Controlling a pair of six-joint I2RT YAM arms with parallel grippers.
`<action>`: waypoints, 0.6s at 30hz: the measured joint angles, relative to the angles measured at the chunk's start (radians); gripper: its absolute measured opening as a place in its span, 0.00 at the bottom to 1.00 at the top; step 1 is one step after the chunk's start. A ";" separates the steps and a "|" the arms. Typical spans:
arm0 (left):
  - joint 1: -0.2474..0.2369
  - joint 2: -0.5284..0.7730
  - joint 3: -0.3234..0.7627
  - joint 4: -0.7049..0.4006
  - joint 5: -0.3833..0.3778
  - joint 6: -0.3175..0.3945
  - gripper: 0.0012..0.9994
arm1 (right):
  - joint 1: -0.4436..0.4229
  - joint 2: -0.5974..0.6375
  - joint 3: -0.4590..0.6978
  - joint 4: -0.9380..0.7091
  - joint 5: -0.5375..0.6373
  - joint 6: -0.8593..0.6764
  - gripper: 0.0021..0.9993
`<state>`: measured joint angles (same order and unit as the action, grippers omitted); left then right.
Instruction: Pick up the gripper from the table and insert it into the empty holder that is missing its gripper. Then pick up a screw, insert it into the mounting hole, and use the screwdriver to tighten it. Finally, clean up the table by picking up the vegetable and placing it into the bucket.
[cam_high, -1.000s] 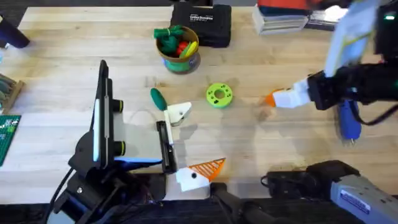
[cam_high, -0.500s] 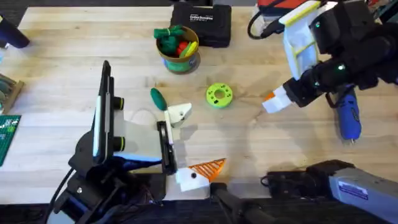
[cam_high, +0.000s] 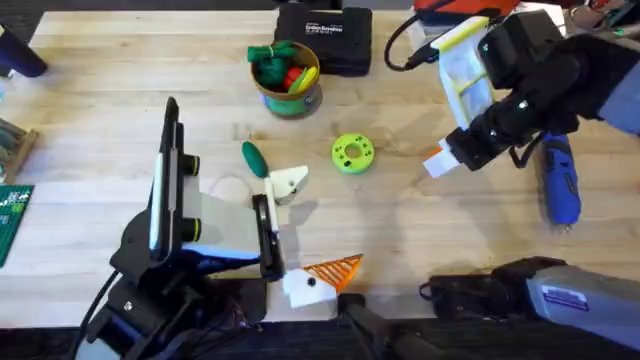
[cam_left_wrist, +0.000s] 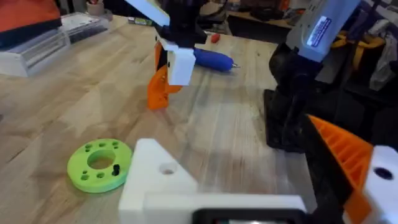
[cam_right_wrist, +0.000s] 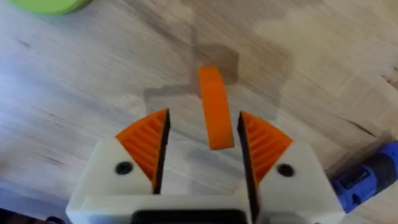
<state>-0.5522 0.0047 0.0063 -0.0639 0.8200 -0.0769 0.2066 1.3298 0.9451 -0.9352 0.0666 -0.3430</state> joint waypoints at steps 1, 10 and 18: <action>0.000 0.000 0.000 0.000 0.000 0.000 0.99 | 0.000 0.003 0.000 0.000 0.000 -0.001 0.60; 0.000 0.000 0.000 0.000 0.000 0.000 0.99 | 0.000 0.006 0.000 0.014 0.000 -0.002 0.18; 0.000 0.000 0.000 0.000 0.000 0.000 0.99 | 0.000 0.005 0.002 0.016 0.008 -0.002 0.01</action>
<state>-0.5522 0.0044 0.0064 -0.0639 0.8197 -0.0772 0.2066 1.3343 0.9470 -0.9195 0.0746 -0.3450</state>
